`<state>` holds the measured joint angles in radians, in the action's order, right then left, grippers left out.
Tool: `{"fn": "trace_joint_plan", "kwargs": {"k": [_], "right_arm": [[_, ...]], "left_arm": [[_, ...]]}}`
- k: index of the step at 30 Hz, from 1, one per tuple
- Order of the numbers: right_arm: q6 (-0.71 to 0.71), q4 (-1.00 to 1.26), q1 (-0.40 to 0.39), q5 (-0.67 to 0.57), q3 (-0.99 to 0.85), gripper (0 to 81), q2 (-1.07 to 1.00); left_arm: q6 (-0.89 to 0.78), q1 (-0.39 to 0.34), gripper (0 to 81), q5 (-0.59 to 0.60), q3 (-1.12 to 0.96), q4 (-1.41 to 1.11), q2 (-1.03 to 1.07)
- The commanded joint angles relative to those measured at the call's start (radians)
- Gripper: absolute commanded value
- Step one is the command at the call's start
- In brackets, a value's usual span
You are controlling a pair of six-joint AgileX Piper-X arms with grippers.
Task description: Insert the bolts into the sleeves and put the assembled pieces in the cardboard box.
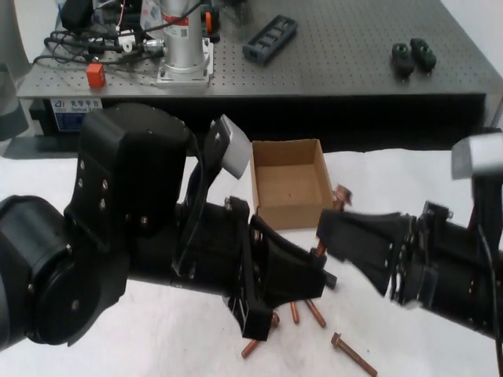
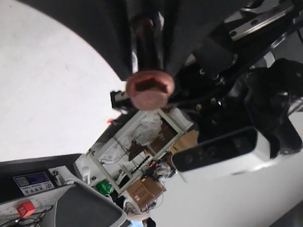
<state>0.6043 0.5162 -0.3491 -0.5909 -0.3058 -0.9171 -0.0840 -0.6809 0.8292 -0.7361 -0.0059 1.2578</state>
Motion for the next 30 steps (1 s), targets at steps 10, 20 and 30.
{"fn": "trace_joint_plan", "kwargs": {"k": [10, 20, 30], "right_arm": [[0.139, -0.032, 0.079, -0.055, -0.006, 33.7, 0.038], [0.847, -0.032, 0.328, -0.319, -0.006, 13.9, 0.068], [0.928, -0.054, 0.406, -0.281, -0.006, 3.4, 0.068]], "left_arm": [[-0.005, -0.001, 0.7, -0.124, -0.012, -0.103, -0.007], [0.000, -0.001, 0.7, -0.378, -0.012, -0.109, -0.007], [0.079, 0.019, 0.7, -0.508, -0.017, -0.109, 0.035]]}}
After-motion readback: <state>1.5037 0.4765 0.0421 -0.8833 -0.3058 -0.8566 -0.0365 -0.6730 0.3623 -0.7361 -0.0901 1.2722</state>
